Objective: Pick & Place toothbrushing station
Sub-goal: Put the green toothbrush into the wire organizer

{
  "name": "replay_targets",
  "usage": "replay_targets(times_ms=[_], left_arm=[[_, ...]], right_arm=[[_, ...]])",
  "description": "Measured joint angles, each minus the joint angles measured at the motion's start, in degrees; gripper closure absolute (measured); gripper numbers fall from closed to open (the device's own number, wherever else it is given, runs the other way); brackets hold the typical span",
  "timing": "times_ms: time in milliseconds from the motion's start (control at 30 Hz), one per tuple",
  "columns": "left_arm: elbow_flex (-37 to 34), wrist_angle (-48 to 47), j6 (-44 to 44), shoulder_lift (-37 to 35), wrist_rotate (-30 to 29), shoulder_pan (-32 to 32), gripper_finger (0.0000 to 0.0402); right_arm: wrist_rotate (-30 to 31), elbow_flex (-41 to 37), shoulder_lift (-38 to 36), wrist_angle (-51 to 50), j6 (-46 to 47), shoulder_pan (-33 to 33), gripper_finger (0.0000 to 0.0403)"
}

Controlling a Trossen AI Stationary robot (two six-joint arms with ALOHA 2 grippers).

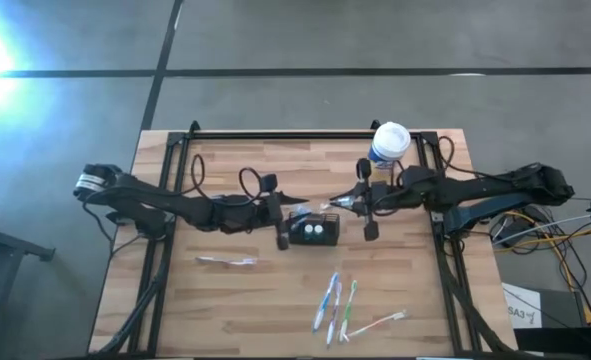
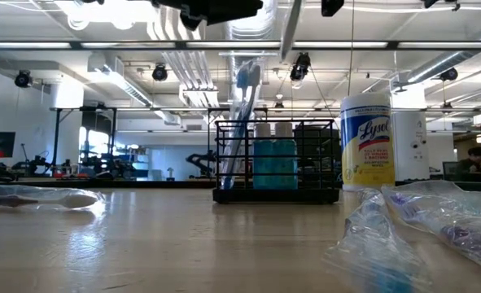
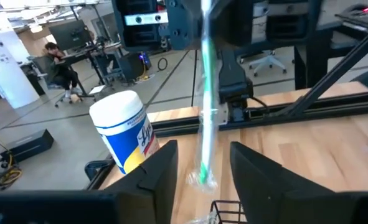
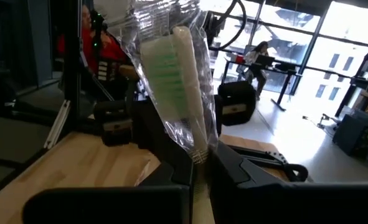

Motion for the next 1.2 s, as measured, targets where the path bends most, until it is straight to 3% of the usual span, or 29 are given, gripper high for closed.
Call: replay_targets(times_ms=[300, 400, 533, 600, 767, 967, 1200], left_arm=[[-0.4, -15.6, -3.0, -9.9, 0.7, -4.1, 0.0251], [-3.2, -17.7, -5.7, -13.9, 0.7, -5.8, 0.0287], [-10.1, -16.9, -8.3, -19.8, 1.2, -7.2, 0.0369], [-14.4, -13.9, -10.2, -23.2, 3.6, -7.2, 0.0392], [-27.7, -0.9, -11.9, -30.7, 11.1, -7.5, 0.0394], [-38.8, 8.2, -15.4, -36.6, 10.1, -7.5, 0.0389], [-42.3, 10.9, -18.2, -38.5, 10.0, -7.5, 0.0367]], right_arm=[[0.1, 0.0, -7.3, -10.2, 0.4, 0.0, 0.0389], [0.1, -0.3, -7.7, -14.4, 2.7, 0.0, 0.0389], [-1.4, -1.7, -6.0, -14.1, 3.2, 0.0, 0.0389], [-1.5, -1.9, -4.9, -13.9, 3.0, 0.0, 0.0389], [-1.1, -1.9, -2.0, -13.3, 2.1, -0.1, 0.0389], [-1.3, -1.9, 1.3, -12.5, 2.9, -1.6, 0.0389], [-1.3, -3.0, 6.1, -9.3, 5.0, -3.8, 0.039]])
